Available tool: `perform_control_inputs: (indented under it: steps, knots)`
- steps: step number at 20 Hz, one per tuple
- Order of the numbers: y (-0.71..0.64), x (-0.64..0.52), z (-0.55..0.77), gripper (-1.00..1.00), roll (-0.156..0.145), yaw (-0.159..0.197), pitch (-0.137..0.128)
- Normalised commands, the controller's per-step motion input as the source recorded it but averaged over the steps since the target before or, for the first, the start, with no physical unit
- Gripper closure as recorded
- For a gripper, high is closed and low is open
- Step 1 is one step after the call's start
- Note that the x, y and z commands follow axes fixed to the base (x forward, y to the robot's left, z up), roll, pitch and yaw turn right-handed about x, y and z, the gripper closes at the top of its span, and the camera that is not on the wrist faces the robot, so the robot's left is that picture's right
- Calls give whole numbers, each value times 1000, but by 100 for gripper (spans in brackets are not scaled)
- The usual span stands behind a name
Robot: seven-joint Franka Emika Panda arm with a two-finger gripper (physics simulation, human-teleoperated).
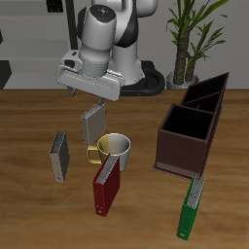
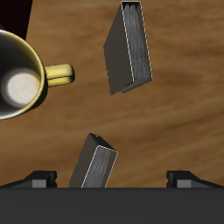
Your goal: Place the left yellow book into the left desk caddy's front compartment
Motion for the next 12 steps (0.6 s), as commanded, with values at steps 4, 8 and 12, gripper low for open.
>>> perform_control_inputs:
  steps: [4, 8, 12]
  knots:
    - [42, -40, -299, -100, 0, -40, 13]
    - [96, 9, -219, -100, 12, -9, 10]
    - [62, -58, -152, -100, 11, -43, -4]
